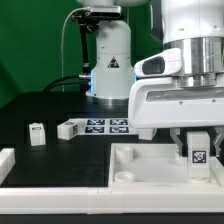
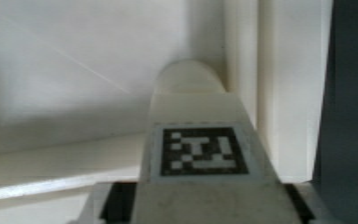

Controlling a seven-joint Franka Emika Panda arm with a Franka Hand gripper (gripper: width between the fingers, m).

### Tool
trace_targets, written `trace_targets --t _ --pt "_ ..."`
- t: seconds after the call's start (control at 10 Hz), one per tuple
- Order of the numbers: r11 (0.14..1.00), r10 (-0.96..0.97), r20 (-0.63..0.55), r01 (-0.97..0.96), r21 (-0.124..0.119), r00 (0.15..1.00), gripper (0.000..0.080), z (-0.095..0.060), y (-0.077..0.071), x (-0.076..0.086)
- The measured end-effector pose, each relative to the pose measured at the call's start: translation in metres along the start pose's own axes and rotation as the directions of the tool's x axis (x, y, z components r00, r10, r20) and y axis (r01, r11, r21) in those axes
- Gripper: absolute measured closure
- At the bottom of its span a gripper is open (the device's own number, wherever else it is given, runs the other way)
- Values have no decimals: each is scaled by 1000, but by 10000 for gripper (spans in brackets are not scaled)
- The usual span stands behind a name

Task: Assemble one leg

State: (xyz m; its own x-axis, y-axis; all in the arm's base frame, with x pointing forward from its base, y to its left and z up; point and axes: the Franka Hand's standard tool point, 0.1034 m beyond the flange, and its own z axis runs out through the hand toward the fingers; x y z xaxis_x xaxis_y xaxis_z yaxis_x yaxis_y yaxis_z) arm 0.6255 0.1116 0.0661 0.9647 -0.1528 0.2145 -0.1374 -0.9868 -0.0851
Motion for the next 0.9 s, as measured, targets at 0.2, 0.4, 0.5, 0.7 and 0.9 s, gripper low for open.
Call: trace_targets --t 0.2,0.4,0.5,0.7,0.9 --pt "999 46 0 -46 0 999 511 0 0 0" --pt "951 310 -1 -310 0 951 511 1 -2 -1" --pt "886 464 -10 -464 -10 886 510 1 -3 -2" --pt "733 679 -36 -680 -22 733 509 1 -3 -3" --pt "560 827 -50 -828 -16 560 509 2 -3 -3"
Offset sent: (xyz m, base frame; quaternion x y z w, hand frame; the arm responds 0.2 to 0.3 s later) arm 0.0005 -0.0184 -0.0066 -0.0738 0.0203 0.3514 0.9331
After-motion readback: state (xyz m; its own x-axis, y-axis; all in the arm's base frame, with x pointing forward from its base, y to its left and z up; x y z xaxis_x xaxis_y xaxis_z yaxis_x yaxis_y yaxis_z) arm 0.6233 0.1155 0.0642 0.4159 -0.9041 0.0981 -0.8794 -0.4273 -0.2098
